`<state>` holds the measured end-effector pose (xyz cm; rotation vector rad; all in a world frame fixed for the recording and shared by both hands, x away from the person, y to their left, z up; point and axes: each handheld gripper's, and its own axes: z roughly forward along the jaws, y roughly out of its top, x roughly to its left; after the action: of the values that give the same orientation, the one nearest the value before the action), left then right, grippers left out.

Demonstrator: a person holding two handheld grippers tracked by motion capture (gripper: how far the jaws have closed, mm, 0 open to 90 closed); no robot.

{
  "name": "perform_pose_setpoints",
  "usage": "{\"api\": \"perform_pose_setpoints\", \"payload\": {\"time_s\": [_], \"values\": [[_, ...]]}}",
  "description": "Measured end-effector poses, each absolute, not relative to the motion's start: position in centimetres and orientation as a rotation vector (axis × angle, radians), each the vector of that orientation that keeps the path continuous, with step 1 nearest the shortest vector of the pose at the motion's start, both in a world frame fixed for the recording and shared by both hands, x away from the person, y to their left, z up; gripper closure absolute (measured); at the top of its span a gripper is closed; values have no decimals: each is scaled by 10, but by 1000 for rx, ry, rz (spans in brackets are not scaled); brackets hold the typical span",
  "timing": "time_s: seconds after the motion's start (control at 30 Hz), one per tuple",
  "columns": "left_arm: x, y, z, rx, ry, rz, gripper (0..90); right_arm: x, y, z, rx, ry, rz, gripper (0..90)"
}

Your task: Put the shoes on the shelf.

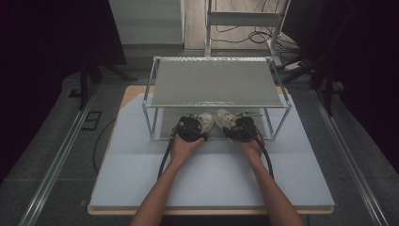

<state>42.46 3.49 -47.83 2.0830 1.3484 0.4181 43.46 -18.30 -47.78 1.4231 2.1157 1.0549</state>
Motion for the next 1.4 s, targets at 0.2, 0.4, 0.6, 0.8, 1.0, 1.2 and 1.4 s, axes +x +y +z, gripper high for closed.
{"api": "perform_pose_setpoints", "payload": {"time_s": [0.2, 0.4, 0.6, 0.8, 1.0, 1.2, 1.4], "values": [[422, 34, -476, 2051, 1358, 429, 234, 437, -183, -483, 1438, 2121, 1046, 272], [415, 39, -465, 2079, 1279, 470, 195, 431, -185, -481, 1414, 2085, 1076, 252], [399, 58, -455, 2031, 1228, 489, 221, 413, -198, -467, 1352, 2058, 1123, 265], [379, 71, -449, 1953, 1249, 453, 287, 394, -213, -452, 1316, 2034, 1177, 327], [364, 88, -445, 1917, 1250, 461, 450, 376, -233, -440, 1279, 2017, 1227, 441], [357, 99, -451, 1912, 1263, 463, 561, 368, -250, -442, 1281, 2025, 1269, 587], [355, 106, -454, 1911, 1268, 457, 618, 367, -260, -452, 1305, 2033, 1297, 670]]}}
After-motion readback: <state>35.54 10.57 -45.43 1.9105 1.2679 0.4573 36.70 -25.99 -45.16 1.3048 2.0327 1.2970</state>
